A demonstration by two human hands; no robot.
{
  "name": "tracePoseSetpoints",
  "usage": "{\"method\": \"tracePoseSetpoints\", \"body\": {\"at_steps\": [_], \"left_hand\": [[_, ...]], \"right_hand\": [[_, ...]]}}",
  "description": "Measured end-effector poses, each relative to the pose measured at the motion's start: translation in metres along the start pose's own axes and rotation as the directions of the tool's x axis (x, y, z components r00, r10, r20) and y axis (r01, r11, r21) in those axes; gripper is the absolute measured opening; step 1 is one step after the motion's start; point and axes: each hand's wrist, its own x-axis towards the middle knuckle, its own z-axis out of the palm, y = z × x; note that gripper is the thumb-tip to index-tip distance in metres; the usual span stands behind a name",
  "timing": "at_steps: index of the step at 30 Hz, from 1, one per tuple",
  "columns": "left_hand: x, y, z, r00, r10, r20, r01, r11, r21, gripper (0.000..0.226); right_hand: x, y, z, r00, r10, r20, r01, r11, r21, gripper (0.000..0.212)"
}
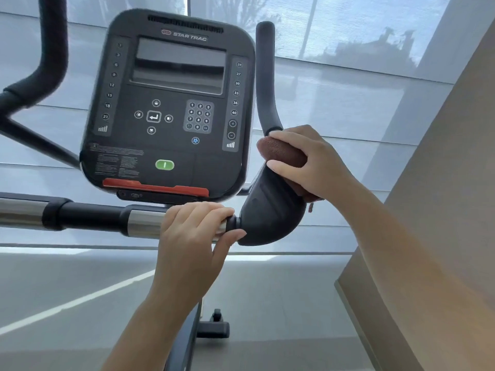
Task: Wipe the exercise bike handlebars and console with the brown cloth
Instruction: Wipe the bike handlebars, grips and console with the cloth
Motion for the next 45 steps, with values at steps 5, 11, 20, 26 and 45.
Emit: {"method": "tracePoseSetpoints", "body": {"at_steps": [5, 11, 20, 26, 45], "left_hand": [[0.01, -0.006, 0.0, 0.999, 0.033, -0.043, -0.031, 0.998, 0.05, 0.039], [0.012, -0.002, 0.0, 1.0, 0.017, 0.008, -0.018, 0.997, 0.072, 0.038], [0.06, 0.012, -0.003, 0.999, 0.008, 0.042, -0.011, 0.997, 0.075, 0.037], [0.107, 0.036, 0.03, 0.985, 0.042, 0.165, -0.059, 0.993, 0.098, 0.034], [0.191, 0.037, 0.102, 0.933, -0.173, 0.316, 0.136, 0.981, 0.136, 0.043]], "right_hand": [[-0.017, -0.011, -0.001, 0.995, -0.007, -0.099, 0.003, 0.999, -0.033, 0.047], [-0.064, -0.007, 0.001, 0.988, -0.104, -0.118, 0.111, 0.992, 0.057, 0.049], [-0.05, 0.048, 0.002, 0.981, -0.054, -0.189, 0.135, 0.882, 0.452, 0.05], [-0.032, 0.109, -0.004, 0.986, -0.084, -0.141, 0.148, 0.826, 0.544, 0.055], [0.148, 0.104, 0.01, 0.831, 0.105, -0.546, 0.423, 0.519, 0.743, 0.042]]}}
